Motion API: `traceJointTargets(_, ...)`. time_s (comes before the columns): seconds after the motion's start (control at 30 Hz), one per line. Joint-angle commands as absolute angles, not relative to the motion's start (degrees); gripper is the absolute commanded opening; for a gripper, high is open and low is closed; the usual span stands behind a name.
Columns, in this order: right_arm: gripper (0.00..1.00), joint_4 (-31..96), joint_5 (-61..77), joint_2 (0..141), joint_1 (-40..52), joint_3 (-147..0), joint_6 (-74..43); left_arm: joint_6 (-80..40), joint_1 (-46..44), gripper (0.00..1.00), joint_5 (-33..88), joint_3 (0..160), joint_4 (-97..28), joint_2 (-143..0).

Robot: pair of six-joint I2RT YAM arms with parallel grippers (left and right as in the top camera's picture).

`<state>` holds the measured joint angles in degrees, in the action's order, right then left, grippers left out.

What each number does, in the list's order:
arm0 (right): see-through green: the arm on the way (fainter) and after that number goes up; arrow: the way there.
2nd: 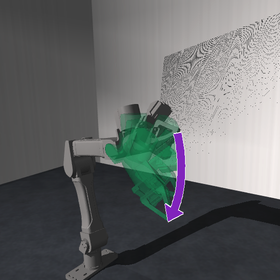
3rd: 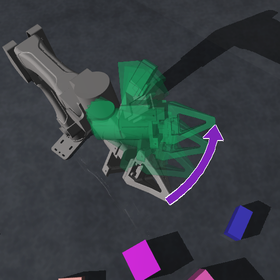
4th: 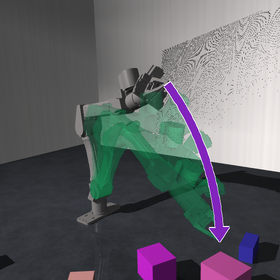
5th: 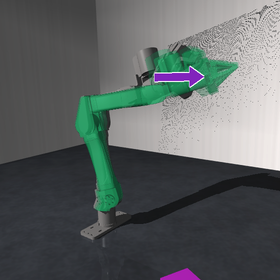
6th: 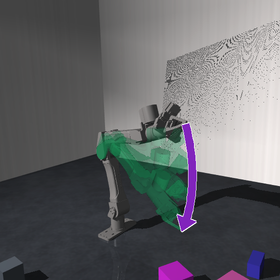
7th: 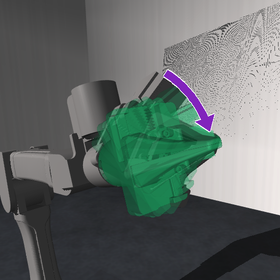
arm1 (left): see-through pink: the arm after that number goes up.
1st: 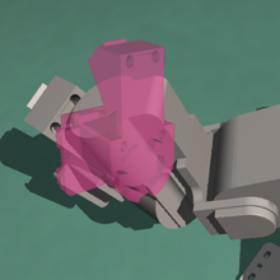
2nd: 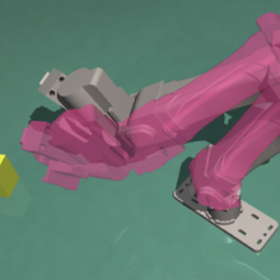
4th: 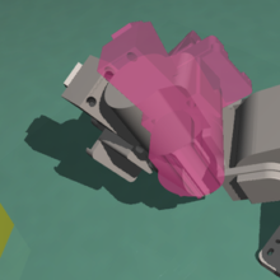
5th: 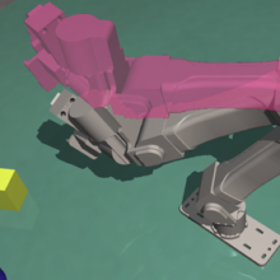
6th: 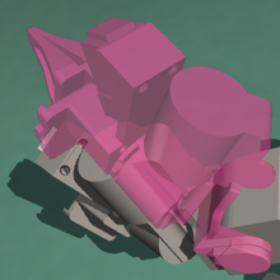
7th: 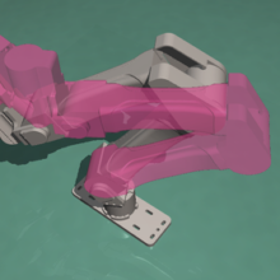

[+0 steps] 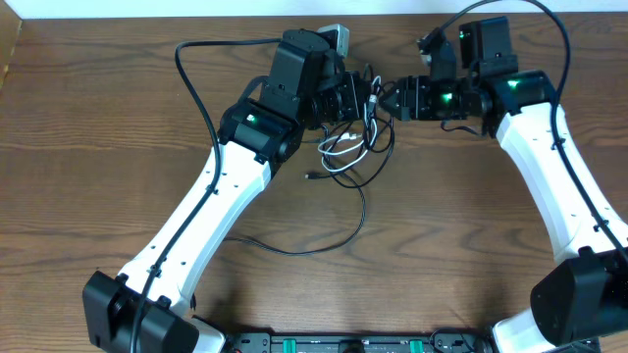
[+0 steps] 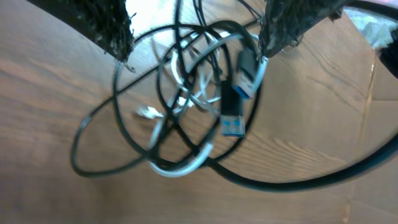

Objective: Untangle cables

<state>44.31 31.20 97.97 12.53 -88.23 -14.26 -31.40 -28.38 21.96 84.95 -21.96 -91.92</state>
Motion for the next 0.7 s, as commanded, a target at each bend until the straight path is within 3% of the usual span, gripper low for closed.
traceJointTargets(0.0,0.59,41.6,31.0,96.8,14.0,-88.4,-18.0,-35.6,-28.1,0.08,25.1,85.9,-20.6,-91.2)
traceJointTargets(0.33,0.50,36.2,28.9,103.9,16.3,-88.4,-26.2,-41.3,-26.6,0.07,31.3,85.9,-15.0,-91.1)
traceJointTargets(0.47,0.37,35.7,28.8,106.5,15.7,-88.4,-26.3,-42.0,-24.8,0.08,34.6,85.9,-14.0,-91.0)
traceJointTargets(0.6,0.04,37.9,23.5,107.3,13.1,-88.4,-26.3,-42.1,-21.7,0.07,35.6,85.9,-13.8,-90.6)
traceJointTargets(0.67,0.01,40.1,19.8,107.3,11.4,-88.4,-26.1,-42.0,-19.7,0.07,35.6,85.9,-13.8,-90.3)
